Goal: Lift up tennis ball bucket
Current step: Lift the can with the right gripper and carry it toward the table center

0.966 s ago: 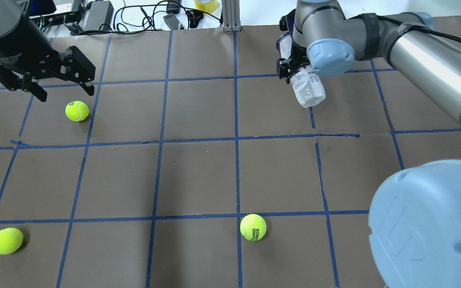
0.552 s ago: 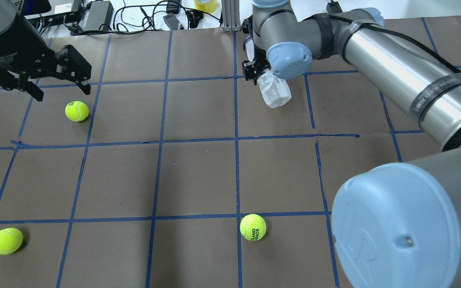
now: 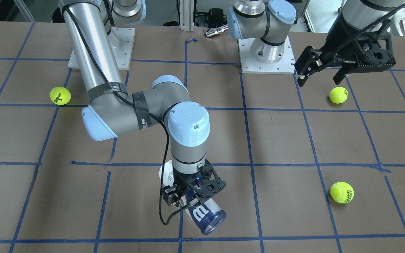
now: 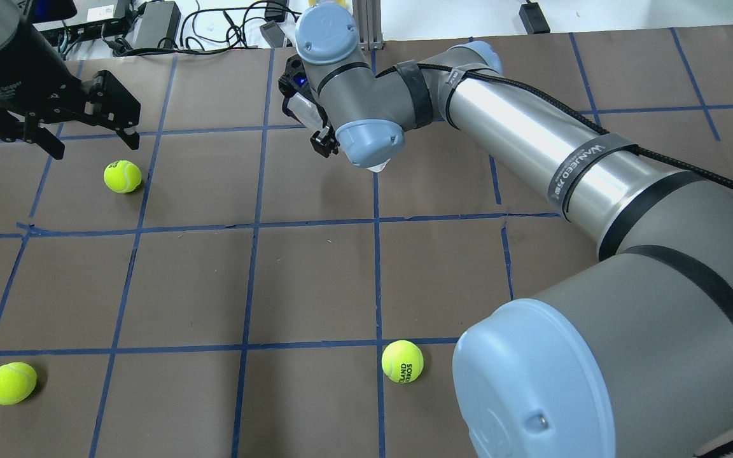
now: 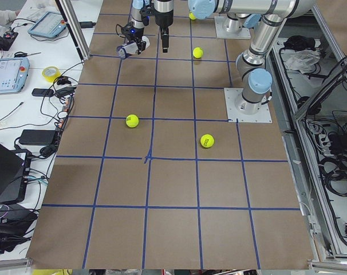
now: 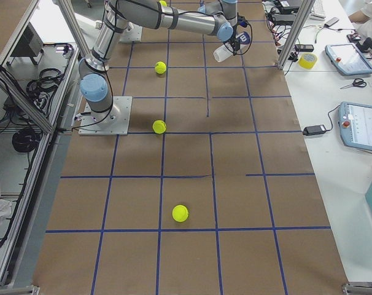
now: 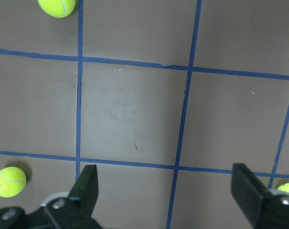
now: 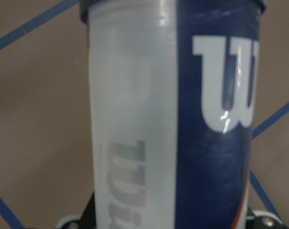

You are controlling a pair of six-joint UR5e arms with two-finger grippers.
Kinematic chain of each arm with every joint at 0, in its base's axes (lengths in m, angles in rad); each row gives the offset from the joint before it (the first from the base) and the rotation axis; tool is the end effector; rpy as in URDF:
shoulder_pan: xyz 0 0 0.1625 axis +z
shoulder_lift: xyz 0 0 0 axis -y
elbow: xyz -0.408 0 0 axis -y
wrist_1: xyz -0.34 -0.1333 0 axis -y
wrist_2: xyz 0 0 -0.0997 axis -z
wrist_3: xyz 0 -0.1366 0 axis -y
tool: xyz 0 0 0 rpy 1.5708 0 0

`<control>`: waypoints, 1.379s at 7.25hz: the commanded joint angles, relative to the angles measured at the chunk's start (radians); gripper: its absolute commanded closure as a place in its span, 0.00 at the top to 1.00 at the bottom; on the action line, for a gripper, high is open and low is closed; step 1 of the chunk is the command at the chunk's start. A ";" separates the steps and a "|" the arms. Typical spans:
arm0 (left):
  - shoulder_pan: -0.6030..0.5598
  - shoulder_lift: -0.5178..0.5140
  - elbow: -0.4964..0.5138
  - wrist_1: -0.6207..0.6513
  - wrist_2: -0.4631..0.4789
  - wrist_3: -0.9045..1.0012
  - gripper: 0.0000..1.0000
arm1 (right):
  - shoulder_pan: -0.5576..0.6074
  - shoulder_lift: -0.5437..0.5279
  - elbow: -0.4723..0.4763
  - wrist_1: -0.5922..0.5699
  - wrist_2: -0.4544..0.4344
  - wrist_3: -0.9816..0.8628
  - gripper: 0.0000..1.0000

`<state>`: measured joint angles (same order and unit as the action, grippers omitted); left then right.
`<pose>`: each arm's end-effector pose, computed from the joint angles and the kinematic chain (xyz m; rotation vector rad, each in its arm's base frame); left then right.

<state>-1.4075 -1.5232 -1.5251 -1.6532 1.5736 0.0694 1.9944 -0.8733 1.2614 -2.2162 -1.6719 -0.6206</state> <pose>-0.0628 -0.4363 0.4662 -0.1473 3.1340 -0.0165 0.3999 -0.5961 0.2405 1.4760 -2.6046 0.3705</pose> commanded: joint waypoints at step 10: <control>0.002 -0.006 0.000 0.027 -0.010 0.016 1.00 | 0.014 -0.057 0.019 -0.029 -0.020 -0.438 0.97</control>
<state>-1.4051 -1.5272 -1.5257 -1.6317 1.5697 0.0852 2.0405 -0.8603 1.2675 -2.3175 -1.6963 -1.0765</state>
